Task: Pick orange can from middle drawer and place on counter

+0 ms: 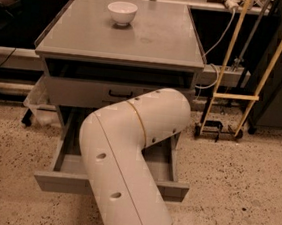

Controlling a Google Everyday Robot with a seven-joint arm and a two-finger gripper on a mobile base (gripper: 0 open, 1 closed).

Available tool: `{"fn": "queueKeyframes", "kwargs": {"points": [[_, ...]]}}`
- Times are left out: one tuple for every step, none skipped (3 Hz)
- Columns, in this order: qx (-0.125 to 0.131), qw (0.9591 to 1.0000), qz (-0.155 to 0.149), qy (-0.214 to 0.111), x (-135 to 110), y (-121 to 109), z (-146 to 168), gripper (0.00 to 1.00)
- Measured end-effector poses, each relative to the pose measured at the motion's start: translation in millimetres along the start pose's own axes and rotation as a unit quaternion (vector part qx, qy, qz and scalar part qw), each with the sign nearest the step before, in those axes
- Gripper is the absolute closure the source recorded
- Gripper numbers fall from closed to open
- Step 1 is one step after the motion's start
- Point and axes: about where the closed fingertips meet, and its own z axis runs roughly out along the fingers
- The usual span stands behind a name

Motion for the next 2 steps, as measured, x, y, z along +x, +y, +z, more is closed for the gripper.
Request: {"fn": "queueKeyframes", "kwargs": {"points": [[-0.024,0.9993,-0.014,0.024,9.3,-21.5,-2.4,0.0],[-0.042,0.9967,-0.023,0.065,35.6,-80.2,-15.3,0.0]]}}
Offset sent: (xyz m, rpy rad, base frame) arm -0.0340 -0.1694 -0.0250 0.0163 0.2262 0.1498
